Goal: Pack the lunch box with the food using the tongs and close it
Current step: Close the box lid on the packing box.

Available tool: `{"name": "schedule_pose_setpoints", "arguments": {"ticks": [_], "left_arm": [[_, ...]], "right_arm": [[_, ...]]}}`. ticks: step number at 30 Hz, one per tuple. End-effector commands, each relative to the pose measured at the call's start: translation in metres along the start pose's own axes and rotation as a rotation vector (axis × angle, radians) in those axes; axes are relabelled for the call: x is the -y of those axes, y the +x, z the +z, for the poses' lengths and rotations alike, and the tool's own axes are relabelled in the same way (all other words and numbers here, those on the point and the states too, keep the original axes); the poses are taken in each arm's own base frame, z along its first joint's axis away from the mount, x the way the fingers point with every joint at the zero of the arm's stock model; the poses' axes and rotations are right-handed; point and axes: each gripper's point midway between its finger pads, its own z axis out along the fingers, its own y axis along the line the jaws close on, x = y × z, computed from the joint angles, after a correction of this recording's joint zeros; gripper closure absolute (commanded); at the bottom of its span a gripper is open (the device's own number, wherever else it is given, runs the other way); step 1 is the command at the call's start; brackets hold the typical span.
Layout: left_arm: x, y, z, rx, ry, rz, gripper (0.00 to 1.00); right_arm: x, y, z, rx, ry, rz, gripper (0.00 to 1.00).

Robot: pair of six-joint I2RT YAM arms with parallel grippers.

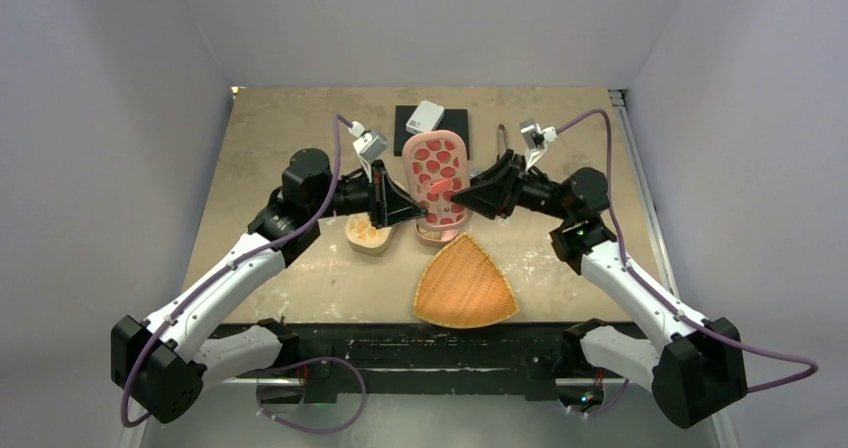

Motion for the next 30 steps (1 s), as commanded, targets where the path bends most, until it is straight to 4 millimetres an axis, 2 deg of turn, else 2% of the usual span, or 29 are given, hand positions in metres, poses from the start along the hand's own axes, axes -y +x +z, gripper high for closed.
{"name": "schedule_pose_setpoints", "arguments": {"ticks": [1, 5, 9, 10, 12, 13, 16, 20, 23, 30], "left_arm": [[0.003, -0.017, -0.002, 0.057, -0.007, 0.036, 1.00], [-0.003, -0.015, -0.001, 0.047, -0.036, 0.041, 1.00], [-0.013, -0.015, 0.000, 0.037, -0.077, 0.048, 1.00], [-0.016, -0.011, 0.001, 0.023, -0.084, 0.037, 1.00], [-0.025, -0.004, 0.003, -0.009, -0.116, 0.007, 1.00], [-0.031, -0.005, 0.004, -0.014, -0.139, 0.001, 0.96], [-0.056, 0.004, 0.007, -0.066, -0.234, -0.032, 0.70], [-0.092, 0.007, 0.002, -0.090, -0.400, -0.054, 0.33], [-0.110, 0.010, -0.001, -0.102, -0.476, -0.060, 0.25], [-0.136, 0.020, 0.013, -0.149, -0.519, -0.102, 0.25]], "right_arm": [[-0.012, -0.012, -0.002, 0.059, -0.023, -0.040, 0.69], [-0.005, -0.012, -0.002, 0.075, 0.015, -0.020, 0.82], [0.010, -0.010, -0.005, 0.092, 0.091, 0.001, 0.83], [0.013, -0.009, -0.005, 0.096, 0.105, 0.005, 0.86], [0.018, -0.010, -0.006, 0.114, 0.131, 0.019, 1.00], [0.021, -0.009, -0.006, 0.119, 0.143, 0.033, 1.00], [0.034, -0.005, -0.010, 0.154, 0.206, 0.109, 1.00], [0.071, 0.008, -0.023, 0.237, 0.383, 0.301, 1.00], [0.089, 0.022, -0.029, 0.284, 0.437, 0.431, 1.00], [0.127, 0.048, -0.033, 0.360, 0.522, 0.645, 1.00]]}}
